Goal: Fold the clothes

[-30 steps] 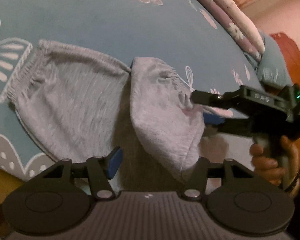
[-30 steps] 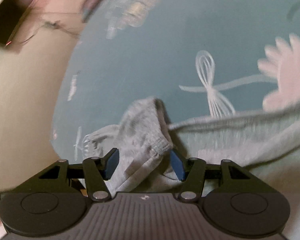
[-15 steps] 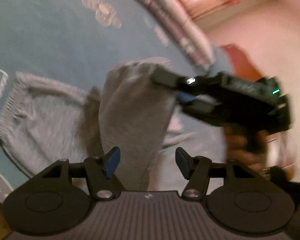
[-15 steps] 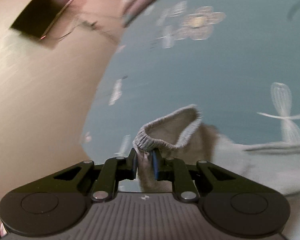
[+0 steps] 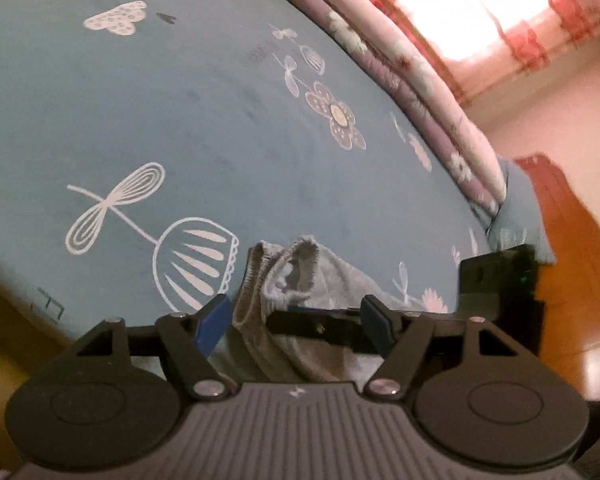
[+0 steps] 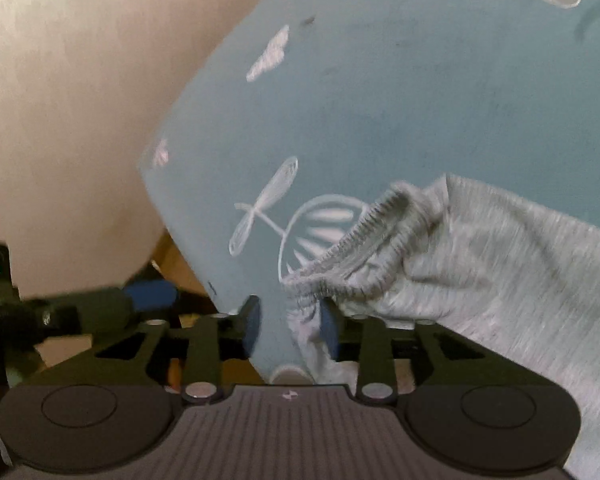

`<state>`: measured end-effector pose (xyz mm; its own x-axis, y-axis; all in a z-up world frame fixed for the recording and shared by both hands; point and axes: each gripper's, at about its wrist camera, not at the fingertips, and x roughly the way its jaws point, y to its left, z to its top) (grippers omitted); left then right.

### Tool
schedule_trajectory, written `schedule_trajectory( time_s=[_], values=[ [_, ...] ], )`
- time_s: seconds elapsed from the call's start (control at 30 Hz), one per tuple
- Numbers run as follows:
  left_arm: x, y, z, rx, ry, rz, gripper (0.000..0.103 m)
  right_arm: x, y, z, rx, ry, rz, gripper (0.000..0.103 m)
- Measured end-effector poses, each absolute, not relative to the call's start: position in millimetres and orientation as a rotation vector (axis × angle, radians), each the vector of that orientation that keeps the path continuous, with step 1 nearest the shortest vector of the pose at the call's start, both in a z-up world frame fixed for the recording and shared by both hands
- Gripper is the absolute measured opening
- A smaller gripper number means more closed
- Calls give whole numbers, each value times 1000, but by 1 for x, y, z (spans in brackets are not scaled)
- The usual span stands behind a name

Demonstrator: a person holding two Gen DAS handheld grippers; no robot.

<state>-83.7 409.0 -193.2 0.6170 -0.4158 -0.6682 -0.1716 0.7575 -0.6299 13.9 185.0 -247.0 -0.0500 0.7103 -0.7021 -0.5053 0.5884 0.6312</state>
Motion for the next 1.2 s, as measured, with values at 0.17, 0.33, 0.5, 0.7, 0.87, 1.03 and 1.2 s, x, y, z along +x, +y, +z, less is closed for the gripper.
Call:
schedule_trajectory(
  time_s=[0.17, 0.33, 0.5, 0.7, 0.87, 1.03, 1.2],
  values=[
    [-53, 388, -189, -647, 946, -231, 71, 13, 129, -215, 160, 1218, 936, 55],
    [-19, 336, -177, -441, 954, -256, 71, 17, 30, -207, 126, 1220, 738, 55],
    [-27, 310, -179, -382, 979, -59, 69, -2, -66, -220, -32, 1256, 634, 55],
    [-37, 292, -179, -166, 1031, 87, 68, -25, -100, -226, -237, 1287, 710, 55],
    [-26, 297, -205, -118, 1091, 133, 68, -19, -80, -226, -178, 1259, 731, 55],
    [-36, 314, -225, -273, 1081, 222, 59, -14, -64, -228, -130, 1249, 740, 55],
    [-40, 328, -217, -478, 1008, 203, 11, -15, -54, -231, -145, 1269, 730, 55]
  ],
)
